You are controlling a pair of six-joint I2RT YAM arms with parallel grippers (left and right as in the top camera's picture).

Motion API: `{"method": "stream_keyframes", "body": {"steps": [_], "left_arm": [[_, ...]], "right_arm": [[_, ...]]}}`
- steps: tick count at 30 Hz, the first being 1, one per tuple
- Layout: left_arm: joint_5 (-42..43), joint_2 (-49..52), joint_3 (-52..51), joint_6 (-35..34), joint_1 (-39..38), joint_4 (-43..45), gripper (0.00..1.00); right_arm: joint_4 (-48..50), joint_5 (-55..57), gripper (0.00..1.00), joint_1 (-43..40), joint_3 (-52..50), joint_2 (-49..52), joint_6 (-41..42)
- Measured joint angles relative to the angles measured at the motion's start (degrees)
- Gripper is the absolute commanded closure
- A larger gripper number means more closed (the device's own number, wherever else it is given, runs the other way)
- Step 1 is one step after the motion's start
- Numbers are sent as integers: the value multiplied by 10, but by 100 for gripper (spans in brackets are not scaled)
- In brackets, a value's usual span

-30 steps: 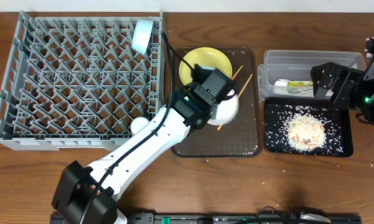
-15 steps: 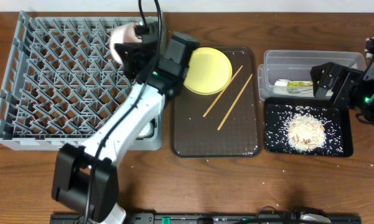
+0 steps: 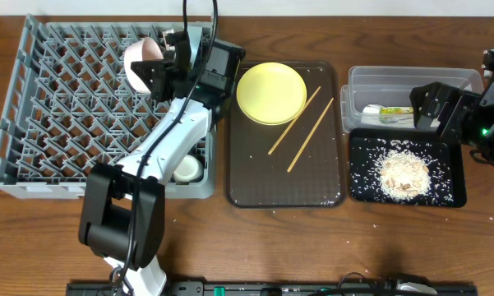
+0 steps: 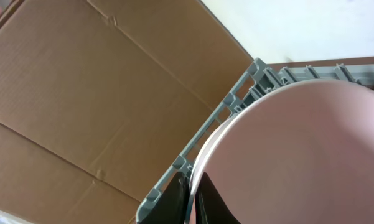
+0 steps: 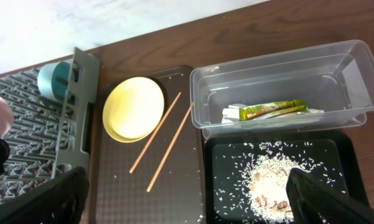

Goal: Sort waste into correct bins and load items into the dishwasher
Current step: 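Carry the pink bowl into the rack beside the blue bowl and release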

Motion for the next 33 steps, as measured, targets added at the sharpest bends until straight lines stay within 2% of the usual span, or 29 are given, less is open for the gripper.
{"method": "stream_keyframes", "body": {"steps": [10,21,33], "left_arm": [[-2,0,-48,-7,-43,0,93],[21,1,-73,-42,-39,16,93],[41,25,-75,-46,-10,45,93]], "right_arm": [[0,0,1,0,0,0,0],[0,0,1,0,0,0,0],[0,0,1,0,0,0,0]]}}
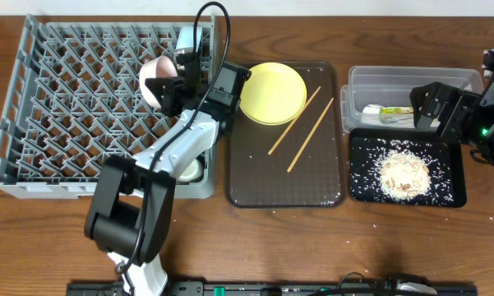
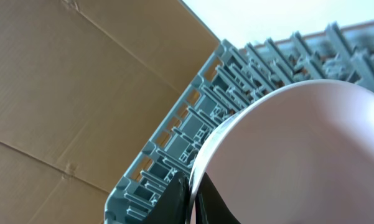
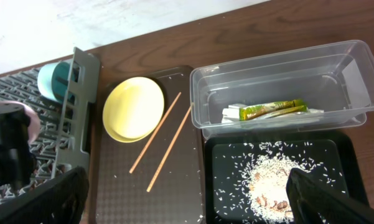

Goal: Sort waste into correct bins and load items into the dishwasher
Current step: 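Carry the pink bowl into the rack beside the blue bowl and release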

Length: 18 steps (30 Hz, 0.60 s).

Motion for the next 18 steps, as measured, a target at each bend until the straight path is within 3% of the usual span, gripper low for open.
{"method": "stream_keyframes", "body": {"steps": [14,18], "left_arm": [[-15,21,0,26,-16,2,92],[-14,22,0,42,-39,-10,86]], "right_arm": [[0,0,1,0,0,0,0],[0,0,1,0,0,0,0]]}}
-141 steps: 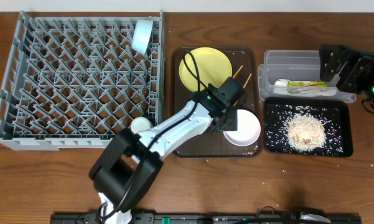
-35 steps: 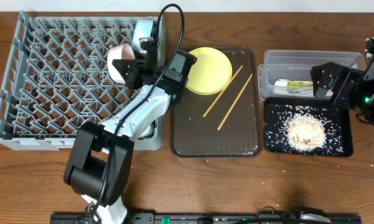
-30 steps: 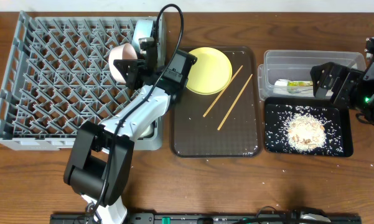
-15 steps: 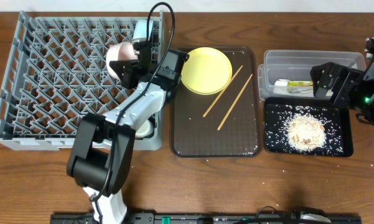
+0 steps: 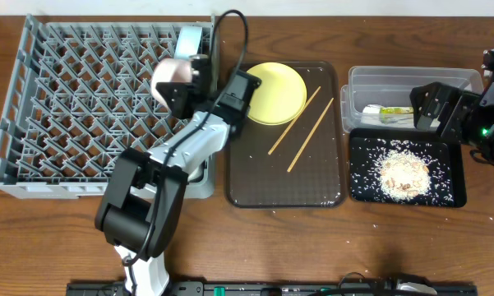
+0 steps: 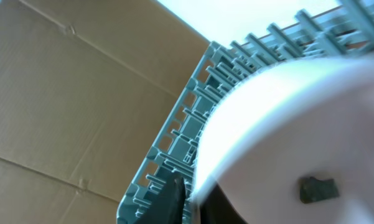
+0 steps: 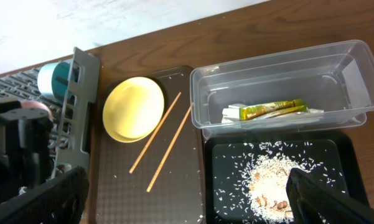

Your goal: Sort waste into correct bins and load items into the dishwasher

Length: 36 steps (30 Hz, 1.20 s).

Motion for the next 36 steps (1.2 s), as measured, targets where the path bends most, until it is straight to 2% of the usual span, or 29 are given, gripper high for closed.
{"method": "stream_keyframes", "body": {"steps": [3,6,8,13,22,27,31,36], "left_arm": [[0,1,0,6,-21,-4,83],[0,1,0,10,-38,-5,69],[0,1,0,10,-47,-6,64],[11,1,0,10,-59,-19,58],[101,1,-1,8,-71,-81,41],[155,-4,-1,10,-71,-82,23],[257,-50,5,7,-71,-82,16],[414,-150,17,-35,-71,-82,16]], "right_arm": [[0,0,1,0,0,0,0],[0,0,1,0,0,0,0],[0,0,1,0,0,0,0],[0,0,1,0,0,0,0],[0,0,1,0,0,0,0],[0,0,1,0,0,0,0],[0,0,1,0,0,0,0],[0,0,1,0,0,0,0]]}}
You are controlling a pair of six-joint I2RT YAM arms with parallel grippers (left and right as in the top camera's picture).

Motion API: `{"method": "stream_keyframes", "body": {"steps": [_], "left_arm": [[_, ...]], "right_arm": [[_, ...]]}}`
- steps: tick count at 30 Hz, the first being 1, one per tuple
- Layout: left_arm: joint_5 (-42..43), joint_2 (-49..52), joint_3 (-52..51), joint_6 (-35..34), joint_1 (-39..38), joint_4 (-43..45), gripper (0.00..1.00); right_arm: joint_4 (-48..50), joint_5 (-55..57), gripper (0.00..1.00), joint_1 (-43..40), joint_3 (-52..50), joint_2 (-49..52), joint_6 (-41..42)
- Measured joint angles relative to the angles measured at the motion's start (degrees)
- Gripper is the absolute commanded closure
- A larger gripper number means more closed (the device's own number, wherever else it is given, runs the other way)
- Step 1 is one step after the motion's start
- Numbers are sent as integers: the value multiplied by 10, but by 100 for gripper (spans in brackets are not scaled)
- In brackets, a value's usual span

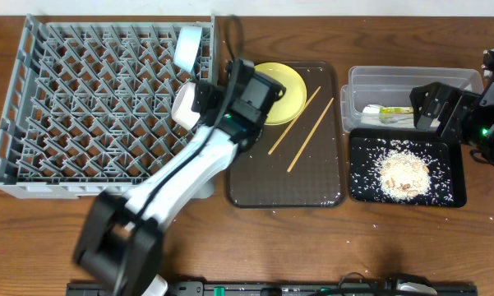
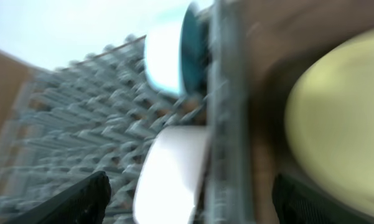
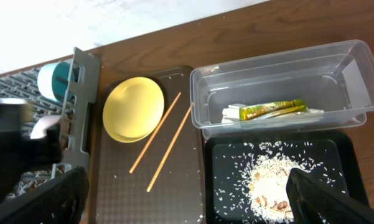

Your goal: Sort waste into correct bins and load items into the dishwasher

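A pink bowl (image 1: 183, 105) stands on edge in the grey dish rack (image 1: 82, 115), close to its right wall. My left gripper (image 1: 210, 99) is just right of it, open and empty; its blurred wrist view shows the bowl (image 2: 171, 171) between wide-spread fingers (image 2: 74, 199). A yellow plate (image 1: 271, 86) and two chopsticks (image 1: 300, 127) lie on the brown tray (image 1: 283, 185). My right gripper (image 1: 427, 105) hovers open by the bins, holding nothing.
A teal cup (image 1: 187, 41) lies on its side at the rack's far right corner. A clear bin (image 1: 464, 78) holds a green wrapper (image 3: 274, 111). In front of it a black tray (image 1: 362, 185) carries spilled rice (image 1: 404, 173).
My left gripper has let go of the pink bowl, which now stands in the rack by its right wall. The gripper is open and has shifted right, toward the yellow plate.
My left gripper held the pink bowl over the far middle of the rack. At each later moment the bowl was further right and nearer the rack's right wall. Now it rests there, released. The right arm stayed still throughout.
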Motion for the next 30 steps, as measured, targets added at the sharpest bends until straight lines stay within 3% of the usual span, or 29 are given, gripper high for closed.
{"method": "stream_keyframes", "body": {"steps": [6,11,19,26,30], "left_arm": [[129,-76,19,-163,-3,-6,23],[165,-28,20,-287,-17,0,24],[190,117,19,-409,-38,17,28],[191,138,18,-476,-37,53,38],[193,142,18,-508,-37,57,38]], "right_arm": [[0,0,1,0,0,0,0],[0,0,1,0,0,0,0],[0,0,1,0,0,0,0],[0,0,1,0,0,0,0],[0,0,1,0,0,0,0]]}}
